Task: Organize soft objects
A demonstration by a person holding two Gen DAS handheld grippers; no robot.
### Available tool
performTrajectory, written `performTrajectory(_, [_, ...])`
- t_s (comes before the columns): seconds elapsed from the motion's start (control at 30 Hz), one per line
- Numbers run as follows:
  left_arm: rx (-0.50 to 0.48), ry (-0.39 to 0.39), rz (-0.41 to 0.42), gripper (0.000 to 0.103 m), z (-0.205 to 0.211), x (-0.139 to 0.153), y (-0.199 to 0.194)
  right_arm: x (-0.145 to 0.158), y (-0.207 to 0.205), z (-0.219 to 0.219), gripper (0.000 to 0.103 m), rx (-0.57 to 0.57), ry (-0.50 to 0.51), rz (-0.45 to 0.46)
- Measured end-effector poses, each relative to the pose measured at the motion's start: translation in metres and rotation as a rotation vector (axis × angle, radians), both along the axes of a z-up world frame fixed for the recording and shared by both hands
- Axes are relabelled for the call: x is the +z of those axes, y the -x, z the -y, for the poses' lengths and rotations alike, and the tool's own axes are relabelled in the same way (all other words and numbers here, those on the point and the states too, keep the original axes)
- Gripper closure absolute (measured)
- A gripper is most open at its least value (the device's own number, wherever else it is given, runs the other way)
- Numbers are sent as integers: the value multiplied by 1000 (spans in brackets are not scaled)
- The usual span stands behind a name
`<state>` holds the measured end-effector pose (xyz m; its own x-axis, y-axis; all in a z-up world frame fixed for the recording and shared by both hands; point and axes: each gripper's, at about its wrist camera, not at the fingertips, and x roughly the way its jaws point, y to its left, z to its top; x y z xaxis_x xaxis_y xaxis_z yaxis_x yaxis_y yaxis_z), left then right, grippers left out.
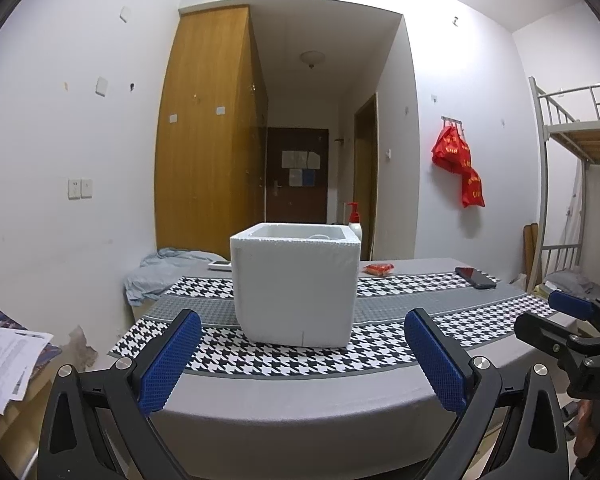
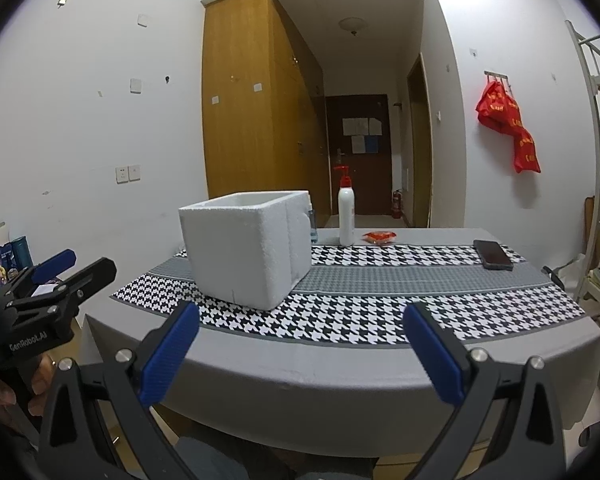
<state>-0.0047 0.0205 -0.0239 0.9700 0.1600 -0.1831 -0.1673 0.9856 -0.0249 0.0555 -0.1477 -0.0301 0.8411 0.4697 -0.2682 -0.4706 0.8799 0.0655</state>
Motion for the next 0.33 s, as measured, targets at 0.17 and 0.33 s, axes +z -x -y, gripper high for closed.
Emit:
performTrajectory(0.17, [-5,-3,-3,1,1,-1,0,-1,0,-1,0,-1,7,-1])
performTrajectory(0.33, [-11,-3,2,1,1,-1,1,-1,0,0,0,-2,7,0])
